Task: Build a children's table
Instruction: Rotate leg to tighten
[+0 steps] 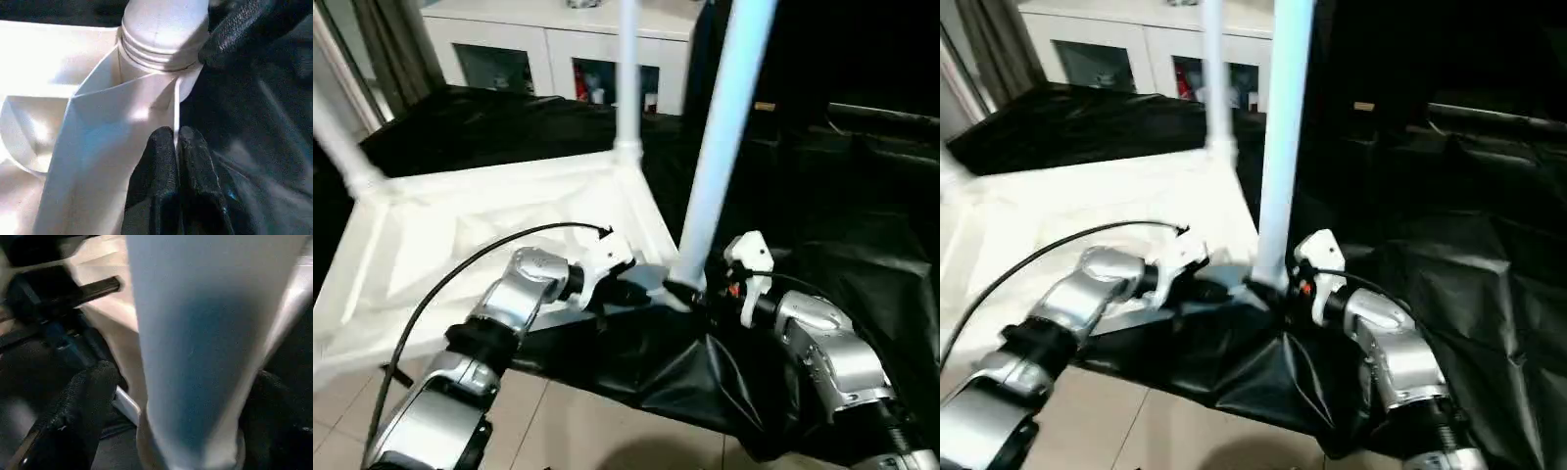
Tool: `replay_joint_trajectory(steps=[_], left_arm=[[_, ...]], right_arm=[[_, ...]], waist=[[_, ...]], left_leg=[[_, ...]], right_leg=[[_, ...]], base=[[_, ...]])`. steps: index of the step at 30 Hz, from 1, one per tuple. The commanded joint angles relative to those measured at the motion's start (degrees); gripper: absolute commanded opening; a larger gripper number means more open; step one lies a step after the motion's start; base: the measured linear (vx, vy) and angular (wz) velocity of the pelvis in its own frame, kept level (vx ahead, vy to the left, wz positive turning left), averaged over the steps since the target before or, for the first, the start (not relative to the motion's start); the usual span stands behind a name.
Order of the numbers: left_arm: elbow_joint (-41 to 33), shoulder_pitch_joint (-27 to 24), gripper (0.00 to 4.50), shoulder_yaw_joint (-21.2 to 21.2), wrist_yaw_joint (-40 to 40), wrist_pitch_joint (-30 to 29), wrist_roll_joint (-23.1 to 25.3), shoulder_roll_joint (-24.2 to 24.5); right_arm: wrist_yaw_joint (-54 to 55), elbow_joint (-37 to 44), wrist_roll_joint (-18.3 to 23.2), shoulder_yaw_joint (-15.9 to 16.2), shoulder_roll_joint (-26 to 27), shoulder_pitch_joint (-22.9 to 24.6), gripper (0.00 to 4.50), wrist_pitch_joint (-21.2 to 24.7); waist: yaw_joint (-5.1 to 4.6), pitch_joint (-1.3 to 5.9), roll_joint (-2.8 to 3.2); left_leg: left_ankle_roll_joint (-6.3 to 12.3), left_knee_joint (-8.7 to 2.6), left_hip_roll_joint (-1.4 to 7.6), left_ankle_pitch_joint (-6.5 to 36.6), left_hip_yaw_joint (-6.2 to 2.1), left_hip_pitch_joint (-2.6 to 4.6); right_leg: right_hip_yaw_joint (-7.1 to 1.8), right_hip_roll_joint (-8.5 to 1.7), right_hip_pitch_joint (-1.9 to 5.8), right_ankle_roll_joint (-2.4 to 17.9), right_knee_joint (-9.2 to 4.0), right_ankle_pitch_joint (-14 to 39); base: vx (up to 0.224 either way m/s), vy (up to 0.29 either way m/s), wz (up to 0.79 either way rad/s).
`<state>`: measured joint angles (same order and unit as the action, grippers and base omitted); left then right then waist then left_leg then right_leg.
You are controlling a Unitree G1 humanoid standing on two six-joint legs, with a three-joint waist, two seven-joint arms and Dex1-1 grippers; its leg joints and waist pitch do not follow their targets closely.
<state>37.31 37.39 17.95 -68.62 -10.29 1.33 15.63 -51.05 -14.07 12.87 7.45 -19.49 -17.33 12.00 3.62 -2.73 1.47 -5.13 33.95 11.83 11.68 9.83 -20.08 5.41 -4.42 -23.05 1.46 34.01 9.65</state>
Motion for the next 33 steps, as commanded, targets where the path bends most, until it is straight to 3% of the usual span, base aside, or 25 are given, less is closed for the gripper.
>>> replay_joint_trajectory(steps=[1, 5, 6, 10, 17, 33], left_arm=[[-1.24, -0.46, 0.0, 0.78, -1.98, -0.74, -0.95, 0.23], [-1.84, -0.64, 0.0, 0.61, -2.61, -0.89, -0.92, 1.05], [-2.17, -0.74, 0.0, 0.63, -2.65, -1.14, -0.98, 1.15], [-3.43, -1.22, 0.0, 0.6, -3.04, -2.01, -1.35, 1.39], [-3.92, -1.31, 0.0, 0.61, -3.24, -2.43, -1.5, 1.33], [-4.43, -1.45, 0.0, 0.58, -2.47, -2.93, -1.49, 1.05]], right_arm=[[-2.62, 1.01, -0.02, 1.46, -1.44, 0.76, 3.81, 0.95], [-3.68, 0.22, -0.98, 2.3, -2.25, 0.83, 3.81, 0.22], [-3.81, 0.21, -0.91, 2.1, -2.23, 0.81, 3.81, 0.35], [-3.77, 0.24, -0.46, 1.88, -2.3, 0.67, 3.81, 0.7], [-4.1, -0.18, -0.7, 2.3, -2.68, 0.7, 3.1, 0.35], [-3.6, -1.68, -3.08, 3.39, -3.24, 0.63, 2.12, -2.32]], waist=[[0.03, 3.53, -0.36], [0.07, 3.56, -0.44], [-0.02, 3.56, -0.86], [0.03, 3.55, -0.62], [0.05, 3.54, -0.55], [0.06, 3.59, -0.92]], left_leg=[[4.75, -3.95, 1.45, 9.2, -0.12, -0.06], [4.65, -3.91, 1.33, 8.37, -0.15, -0.32], [4.69, -3.88, 1.27, 8.21, -0.09, -0.36], [4.82, -3.84, 1.26, 7.83, -0.09, -0.32], [4.63, -3.85, 1.25, 8.0, -0.1, -0.27], [5.01, -3.75, 1.18, 7.38, -0.05, -0.38]], right_leg=[[-3.02, -3.8, 3.31, 11.14, -4.32, 15.07], [-2.97, -3.9, 3.52, 11.33, -4.16, 13.96], [-2.96, -3.86, 3.55, 11.17, -4.21, 14.23], [-2.96, -3.86, 3.48, 11.05, -4.21, 14.63], [-2.95, -3.82, 3.43, 10.66, -4.31, 15.33], [-2.93, -3.79, 3.52, 10.51, -4.19, 15.08]], base=[[0.0, 0.0, 0.0], [0.0, 0.0, 0.0], [0.0, 0.0, 0.0], [0.0, 0.0, 0.0], [0.0, 0.0, 0.0], [0.0, 0.0, 0.0]])
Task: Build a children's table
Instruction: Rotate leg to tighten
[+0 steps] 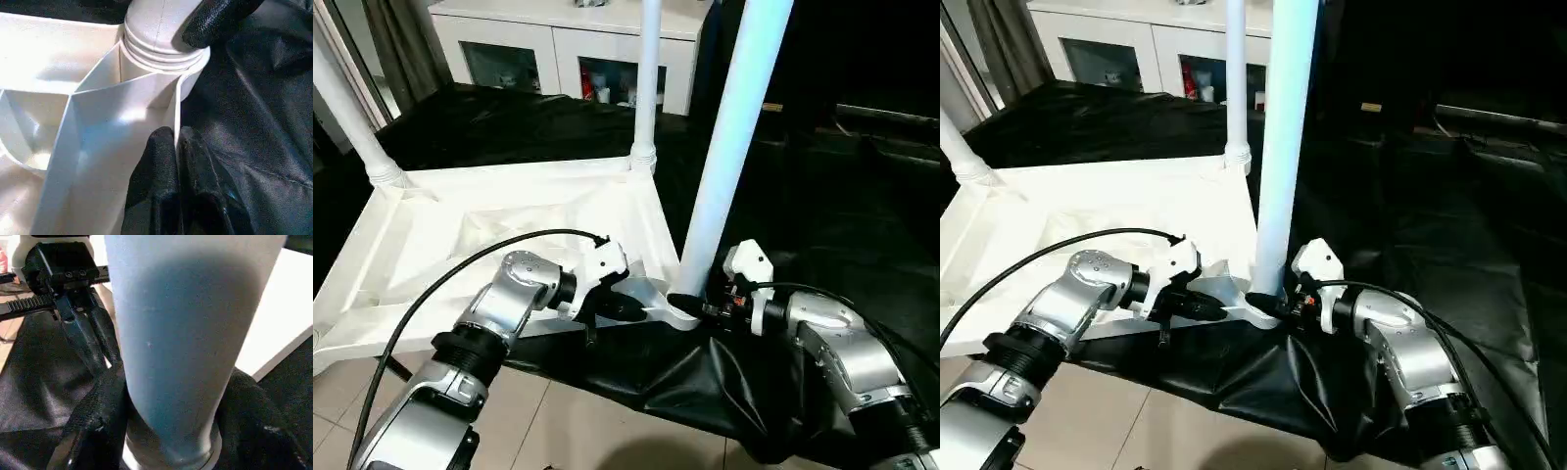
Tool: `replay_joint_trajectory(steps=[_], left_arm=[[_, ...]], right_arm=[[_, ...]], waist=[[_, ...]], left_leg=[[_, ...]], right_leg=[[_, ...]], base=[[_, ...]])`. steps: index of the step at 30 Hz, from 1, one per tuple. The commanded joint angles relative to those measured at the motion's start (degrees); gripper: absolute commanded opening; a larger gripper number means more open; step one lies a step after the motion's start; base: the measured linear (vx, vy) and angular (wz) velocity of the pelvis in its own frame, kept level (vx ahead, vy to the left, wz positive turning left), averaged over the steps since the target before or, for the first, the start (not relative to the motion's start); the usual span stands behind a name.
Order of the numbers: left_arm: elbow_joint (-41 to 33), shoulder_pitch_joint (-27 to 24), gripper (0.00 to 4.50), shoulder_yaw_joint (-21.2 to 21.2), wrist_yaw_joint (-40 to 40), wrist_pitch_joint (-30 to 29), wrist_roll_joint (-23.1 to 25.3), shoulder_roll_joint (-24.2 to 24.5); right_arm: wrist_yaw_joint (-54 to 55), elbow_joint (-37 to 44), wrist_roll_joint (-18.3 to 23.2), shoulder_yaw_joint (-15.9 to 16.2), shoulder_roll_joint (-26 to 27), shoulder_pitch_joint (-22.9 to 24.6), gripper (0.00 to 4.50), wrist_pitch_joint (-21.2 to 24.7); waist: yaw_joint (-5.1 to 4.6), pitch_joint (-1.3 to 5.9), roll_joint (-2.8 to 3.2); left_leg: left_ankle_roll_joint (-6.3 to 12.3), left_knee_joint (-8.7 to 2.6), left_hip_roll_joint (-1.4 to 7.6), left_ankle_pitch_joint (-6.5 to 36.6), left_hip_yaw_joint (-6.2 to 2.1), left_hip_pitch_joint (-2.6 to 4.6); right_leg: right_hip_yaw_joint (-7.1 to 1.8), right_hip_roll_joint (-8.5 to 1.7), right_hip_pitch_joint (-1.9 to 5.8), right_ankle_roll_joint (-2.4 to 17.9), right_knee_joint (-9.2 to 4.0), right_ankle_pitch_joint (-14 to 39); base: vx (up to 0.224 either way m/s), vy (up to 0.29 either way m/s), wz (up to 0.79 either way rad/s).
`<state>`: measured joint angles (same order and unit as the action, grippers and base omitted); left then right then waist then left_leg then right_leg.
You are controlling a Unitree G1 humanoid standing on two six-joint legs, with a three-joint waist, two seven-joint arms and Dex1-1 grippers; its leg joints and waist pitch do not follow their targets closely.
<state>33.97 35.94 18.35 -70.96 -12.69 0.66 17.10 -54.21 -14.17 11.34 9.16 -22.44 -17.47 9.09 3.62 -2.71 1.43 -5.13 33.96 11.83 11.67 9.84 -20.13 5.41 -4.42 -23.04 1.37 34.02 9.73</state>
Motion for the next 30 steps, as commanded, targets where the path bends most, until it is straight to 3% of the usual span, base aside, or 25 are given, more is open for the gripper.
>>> replay_joint_trajectory(steps=[1, 5, 6, 10, 12, 20, 30], left_arm=[[-1.09, 0.0, 0.0, 0.17, -0.13, -0.53, -0.82, -0.42], [-1.03, 0.03, 0.0, 0.18, 0.04, -0.46, -0.75, -0.45], [-1.0, 0.03, 0.0, 0.19, 0.15, -0.5, -0.71, -0.46], [-0.72, 0.08, 0.0, 0.22, 0.21, -0.34, -0.63, -0.45], [-0.58, 0.24, 0.0, 0.15, 0.26, -0.3, -0.63, -0.43], [-0.42, 0.36, 0.0, 0.19, 0.26, -0.09, -0.5, -0.25], [-0.41, 0.35, 0.0, 0.26, 0.03, -0.11, -0.56, -0.16]], right_arm=[[-0.45, -1.59, -1.57, 1.67, -0.29, 0.77, 2.1, 0.57], [-0.25, -1.67, -1.5, 1.28, -0.06, 0.68, 2.1, 0.66], [-0.62, -1.44, -0.57, 0.83, 0.11, 0.65, 2.63, 1.41], [-1.78, -1.3, 0.43, 0.73, -0.27, 0.61, 3.1, 2.31], [-0.64, -1.7, -1.28, 1.27, -0.7, 0.63, 3.23, 0.9], [1.09, -2.71, -3.52, 1.91, -0.64, 0.1, 3.23, -0.95], [0.25, -2.27, -1.68, 1.09, 0.29, -0.18, 3.06, -1.47]], waist=[[0.08, 3.6, -0.79], [0.08, 3.57, -0.79], [0.07, 3.57, -0.81], [0.12, 3.69, -0.81], [0.13, 3.68, -0.88], [0.08, 3.6, -0.81], [0.01, 3.65, -0.64]], left_leg=[[5.01, -3.76, 1.22, 7.27, -0.1, -0.3], [5.05, -3.74, 1.19, 7.37, -0.07, -0.29], [5.11, -3.74, 1.18, 7.4, -0.07, -0.29], [5.28, -3.67, 1.23, 6.7, -0.07, -0.29], [5.42, -3.64, 1.2, 6.41, -0.04, -0.31], [5.09, -3.65, 1.12, 7.12, -0.04, -0.33], [5.11, -3.67, 1.19, 7.19, -0.1, -0.3]], right_leg=[[-2.94, -3.82, 3.52, 10.64, -4.16, 14.89], [-2.92, -3.8, 3.46, 10.49, -4.24, 15.32], [-2.91, -3.76, 3.48, 10.46, -4.24, 15.36], [-2.95, -3.76, 3.49, 10.9, -4.05, 13.91], [-2.93, -3.74, 3.51, 11.18, -3.97, 13.12], [-2.91, -3.77, 3.51, 10.52, -4.21, 15.04], [-2.88, -3.75, 3.52, 10.78, -4.11, 14.68]], base=[[0.0, 0.0, 0.0], [0.0, 0.0, 0.0], [0.0, 0.0, 0.0], [0.0, 0.0, 0.0], [0.0, 0.0, 0.0], [0.0, 0.0, 0.0], [0.0, 0.0, 0.0]])
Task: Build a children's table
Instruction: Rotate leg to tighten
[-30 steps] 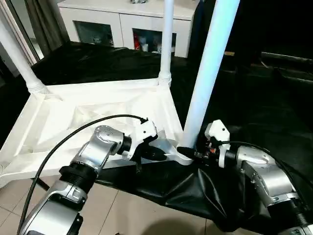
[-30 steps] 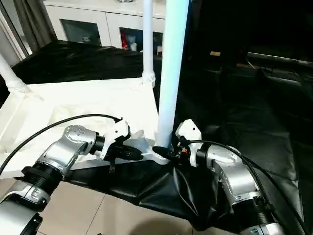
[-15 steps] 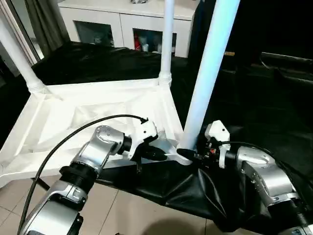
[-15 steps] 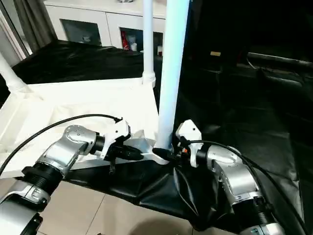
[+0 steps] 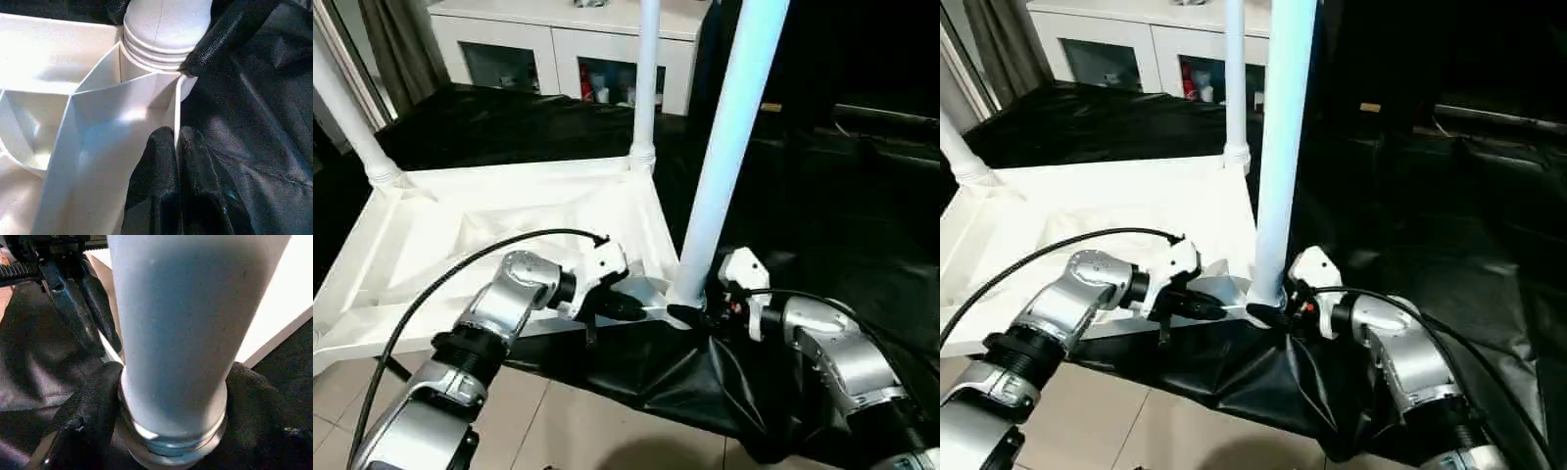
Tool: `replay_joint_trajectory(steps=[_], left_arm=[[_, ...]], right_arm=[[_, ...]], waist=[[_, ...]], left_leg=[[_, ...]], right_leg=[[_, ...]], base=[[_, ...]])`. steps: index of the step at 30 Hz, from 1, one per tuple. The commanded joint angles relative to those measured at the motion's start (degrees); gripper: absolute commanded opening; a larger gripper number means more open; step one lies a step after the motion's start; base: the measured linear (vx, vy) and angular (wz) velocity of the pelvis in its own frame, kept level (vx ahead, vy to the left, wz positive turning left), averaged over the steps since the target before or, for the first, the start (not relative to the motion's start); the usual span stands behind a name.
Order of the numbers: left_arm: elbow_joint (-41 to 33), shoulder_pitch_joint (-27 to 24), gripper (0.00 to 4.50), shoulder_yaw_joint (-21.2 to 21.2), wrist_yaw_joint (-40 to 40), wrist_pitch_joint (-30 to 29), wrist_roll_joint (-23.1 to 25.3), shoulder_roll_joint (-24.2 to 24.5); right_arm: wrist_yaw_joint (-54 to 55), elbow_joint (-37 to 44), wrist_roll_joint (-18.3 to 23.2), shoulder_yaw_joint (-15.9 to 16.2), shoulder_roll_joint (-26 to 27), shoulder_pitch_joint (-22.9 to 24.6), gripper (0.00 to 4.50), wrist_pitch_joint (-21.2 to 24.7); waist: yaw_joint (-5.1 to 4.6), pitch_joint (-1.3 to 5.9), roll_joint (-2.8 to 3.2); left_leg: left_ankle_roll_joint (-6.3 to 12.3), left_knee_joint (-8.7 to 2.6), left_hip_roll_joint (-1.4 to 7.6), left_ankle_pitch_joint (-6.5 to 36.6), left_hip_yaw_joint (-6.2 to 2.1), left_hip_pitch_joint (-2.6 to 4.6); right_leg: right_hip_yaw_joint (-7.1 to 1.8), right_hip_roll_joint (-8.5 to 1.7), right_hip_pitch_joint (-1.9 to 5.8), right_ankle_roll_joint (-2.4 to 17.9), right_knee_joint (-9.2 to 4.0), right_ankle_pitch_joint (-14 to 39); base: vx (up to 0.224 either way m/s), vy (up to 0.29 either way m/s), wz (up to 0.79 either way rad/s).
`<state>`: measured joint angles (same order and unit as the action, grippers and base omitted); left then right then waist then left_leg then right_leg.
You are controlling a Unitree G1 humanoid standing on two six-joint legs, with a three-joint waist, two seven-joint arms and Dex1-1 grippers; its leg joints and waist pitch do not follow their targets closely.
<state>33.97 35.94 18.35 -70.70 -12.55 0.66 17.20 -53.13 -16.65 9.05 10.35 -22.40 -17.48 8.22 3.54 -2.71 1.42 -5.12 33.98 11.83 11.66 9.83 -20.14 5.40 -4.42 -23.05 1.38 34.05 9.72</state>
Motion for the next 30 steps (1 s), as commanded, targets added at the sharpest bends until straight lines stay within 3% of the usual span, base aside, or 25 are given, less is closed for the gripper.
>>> replay_joint_trajectory(steps=[1, 6, 7, 12, 20, 30], left_arm=[[-0.41, 0.35, 0.0, 0.26, -0.23, -0.25, -0.56, -0.26], [-0.48, 0.23, 0.0, 0.45, -0.29, -0.25, -0.48, -0.25], [-0.5, 0.21, 0.0, 0.45, -0.31, -0.25, -0.5, -0.23], [-0.78, -0.12, 0.0, 0.6, -0.39, -0.2, -0.43, -0.17], [-0.52, 0.16, 0.0, 0.71, -0.35, 0.03, -0.24, -0.17], [-0.46, 0.06, 0.0, 0.85, -0.11, 0.25, -0.08, -0.28]], right_arm=[[-0.83, 0.21, 0.62, -0.1, 0.25, -0.17, 3.06, -0.6], [-1.24, 0.99, 1.51, -0.22, 0.58, 0.36, 3.06, -0.3], [-1.23, 0.98, 1.74, -0.39, 0.73, 0.32, 3.36, -0.06], [-0.21, 0.67, 0.62, -0.31, 0.65, -0.04, 3.63, -0.92], [-0.56, 0.55, 0.95, -0.64, 0.94, -0.34, 3.63, -0.61], [-0.63, 0.42, 1.03, -0.89, 0.86, -0.47, 2.77, -0.27]], waist=[[0.06, 3.64, -0.69], [0.08, 3.69, -0.72], [0.09, 3.71, -0.71], [0.11, 3.69, -0.69], [0.09, 3.68, -0.77], [0.15, 3.71, -0.74]], left_leg=[[5.14, -3.68, 1.17, 7.15, -0.08, -0.33], [5.27, -3.67, 1.19, 6.94, -0.09, -0.33], [5.31, -3.65, 1.18, 6.87, -0.07, -0.32], [5.23, -3.67, 1.21, 6.9, -0.08, -0.29], [5.21, -3.66, 1.2, 7.05, -0.05, -0.29], [5.35, -3.64, 1.21, 6.59, -0.05, -0.29]], right_leg=[[-2.87, -3.72, 3.54, 10.79, -4.15, 14.46], [-2.89, -3.75, 3.6, 11.27, -3.99, 13.42], [-2.9, -3.75, 3.59, 11.31, -4.0, 13.35], [-2.89, -3.78, 3.54, 11.17, -4.04, 13.89], [-2.88, -3.74, 3.58, 11.26, -4.04, 13.66], [-2.92, -3.78, 3.6, 11.5, -3.92, 12.98]], base=[[0.0, 0.0, 0.0], [0.0, 0.0, 0.0], [0.0, 0.0, 0.0], [0.0, 0.0, 0.0], [0.0, 0.0, 0.0], [0.0, 0.0, 0.0]])
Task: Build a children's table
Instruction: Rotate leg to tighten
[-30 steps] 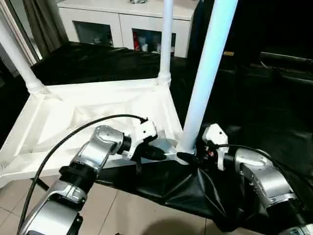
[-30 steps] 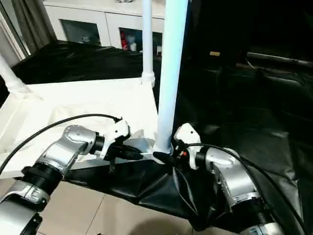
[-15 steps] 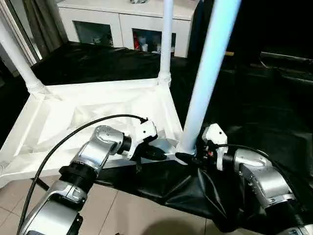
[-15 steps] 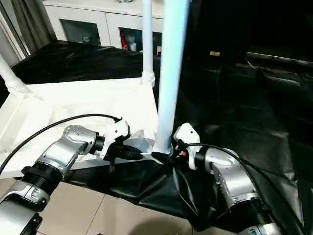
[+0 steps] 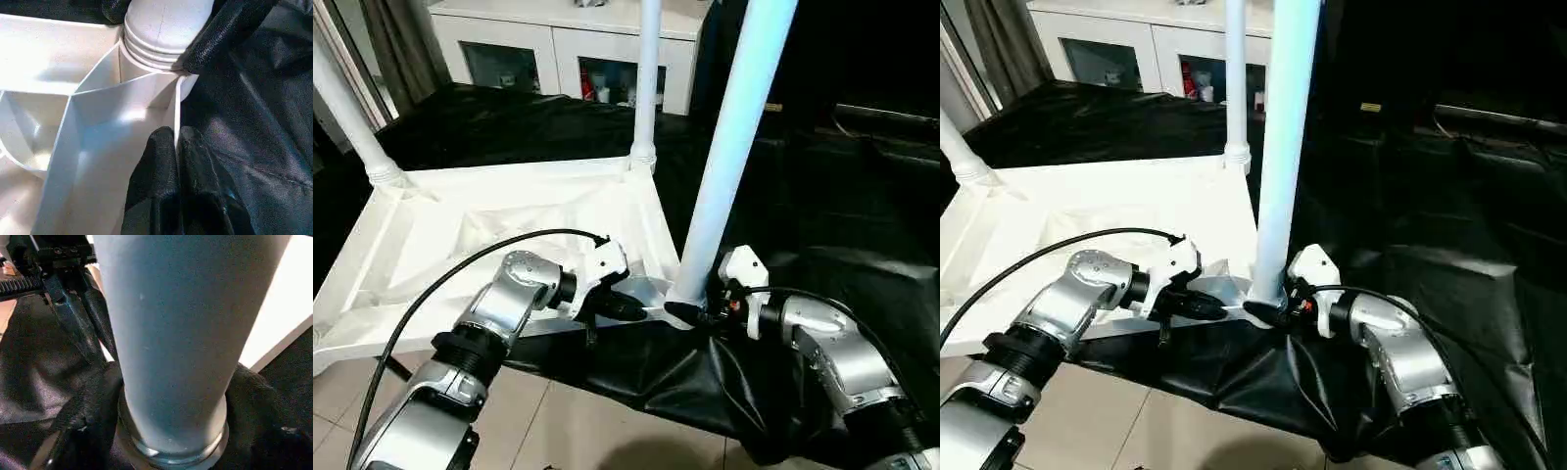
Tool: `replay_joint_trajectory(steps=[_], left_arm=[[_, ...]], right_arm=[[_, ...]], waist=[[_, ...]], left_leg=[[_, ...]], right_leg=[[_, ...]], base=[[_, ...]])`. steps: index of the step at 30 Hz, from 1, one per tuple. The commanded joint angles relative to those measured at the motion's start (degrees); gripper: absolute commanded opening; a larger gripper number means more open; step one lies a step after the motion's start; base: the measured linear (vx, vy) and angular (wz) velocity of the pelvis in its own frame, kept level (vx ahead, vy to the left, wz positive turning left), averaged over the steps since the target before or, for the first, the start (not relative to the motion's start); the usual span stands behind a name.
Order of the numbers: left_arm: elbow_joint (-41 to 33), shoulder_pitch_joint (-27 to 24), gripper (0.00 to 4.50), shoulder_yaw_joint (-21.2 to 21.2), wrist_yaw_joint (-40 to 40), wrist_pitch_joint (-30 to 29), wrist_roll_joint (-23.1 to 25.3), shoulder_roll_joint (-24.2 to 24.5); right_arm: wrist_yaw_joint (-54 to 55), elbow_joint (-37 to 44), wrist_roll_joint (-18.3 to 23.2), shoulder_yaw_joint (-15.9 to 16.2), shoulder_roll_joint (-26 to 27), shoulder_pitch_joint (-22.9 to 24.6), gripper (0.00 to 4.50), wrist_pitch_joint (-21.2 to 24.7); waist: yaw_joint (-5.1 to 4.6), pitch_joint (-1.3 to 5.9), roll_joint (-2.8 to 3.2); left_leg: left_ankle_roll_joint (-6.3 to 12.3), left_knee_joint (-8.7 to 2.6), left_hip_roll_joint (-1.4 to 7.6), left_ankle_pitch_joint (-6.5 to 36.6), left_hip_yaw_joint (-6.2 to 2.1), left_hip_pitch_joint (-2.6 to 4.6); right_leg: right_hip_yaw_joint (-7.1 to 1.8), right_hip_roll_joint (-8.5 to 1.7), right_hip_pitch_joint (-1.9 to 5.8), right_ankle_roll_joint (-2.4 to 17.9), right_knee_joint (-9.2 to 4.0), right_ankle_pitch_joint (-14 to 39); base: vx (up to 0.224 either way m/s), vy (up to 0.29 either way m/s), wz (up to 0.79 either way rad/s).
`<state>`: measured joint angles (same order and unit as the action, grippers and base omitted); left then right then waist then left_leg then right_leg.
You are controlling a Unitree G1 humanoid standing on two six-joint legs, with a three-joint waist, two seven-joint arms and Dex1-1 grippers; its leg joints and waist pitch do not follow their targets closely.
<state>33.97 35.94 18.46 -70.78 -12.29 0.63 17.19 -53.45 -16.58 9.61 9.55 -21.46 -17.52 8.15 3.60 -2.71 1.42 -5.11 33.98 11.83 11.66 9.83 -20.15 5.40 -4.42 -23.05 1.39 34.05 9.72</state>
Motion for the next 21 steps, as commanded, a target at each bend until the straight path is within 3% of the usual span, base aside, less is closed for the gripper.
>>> replay_joint_trajectory(steps=[1, 9, 11, 17, 19, 21], left_arm=[[-0.5, 0.01, 0.0, 0.75, 0.02, -0.01, -0.02, -0.25], [-0.28, 0.01, 0.0, 0.78, 0.61, 0.06, 0.26, -0.27], [0.96, 0.5, 0.0, 0.67, 3.65, 0.51, 1.3, -1.3], [11.53, 6.79, 0.0, -2.11, 25.3, -0.76, 4.9, -9.99], [13.87, 8.86, 0.0, -2.22, 28.89, -1.19, 5.32, -12.26], [17.13, 11.34, 0.0, -2.39, 32.69, -0.85, 5.67, -14.77]], right_arm=[[-0.29, 0.34, 0.44, -0.1, -0.07, -0.42, 2.73, -0.25], [2.3, -0.85, -1.05, -0.44, 0.76, -0.37, 2.67, -2.36], [10.0, -3.17, -4.22, -1.15, 2.37, -0.58, 2.66, -2.11], [36.85, -9.46, -7.18, -6.51, 14.0, -3.76, 2.66, 3.33], [42.2, -11.7, -7.87, -6.69, 17.17, -5.15, 2.66, 3.78], [46.59, -14.04, -7.5, -6.86, 21.19, -7.0, 2.66, 3.6]], waist=[[0.06, 3.7, -0.78], [0.03, 3.71, -0.7], [-0.18, 3.56, -0.74], [-0.85, 3.4, -0.53], [-0.73, 3.52, -0.7], [-0.64, 3.67, -0.47]], left_leg=[[5.36, -3.63, 1.19, 6.64, -0.05, -0.29], [5.16, -3.62, 1.19, 6.57, -0.04, -0.3], [4.45, -3.66, 1.07, 6.95, 0.01, -0.25], [1.64, -3.82, 0.66, 9.67, -0.06, 0.23], [1.68, -3.88, 0.64, 9.61, -0.14, 0.19], [2.09, -3.85, 0.6, 8.58, -0.19, 0.08]], right_leg=[[-2.9, -3.75, 3.6, 11.41, -3.94, 13.15], [-2.9, -3.79, 3.54, 11.39, -3.93, 13.14], [-2.87, -3.71, 3.34, 11.01, -4.12, 14.57], [-2.7, -3.48, 3.03, 8.45, -5.14, 21.16], [-2.75, -3.61, 3.12, 7.99, -5.19, 21.05], [-2.79, -3.63, 3.17, 8.21, -4.94, 18.79]], base=[[0.0, 0.0, 0.0], [0.0, 0.0, 0.0], [0.0, 0.0, 0.0], [0.0, 0.0, 0.0], [0.0, 0.0, 0.0], [0.0, 0.0, 0.0]])
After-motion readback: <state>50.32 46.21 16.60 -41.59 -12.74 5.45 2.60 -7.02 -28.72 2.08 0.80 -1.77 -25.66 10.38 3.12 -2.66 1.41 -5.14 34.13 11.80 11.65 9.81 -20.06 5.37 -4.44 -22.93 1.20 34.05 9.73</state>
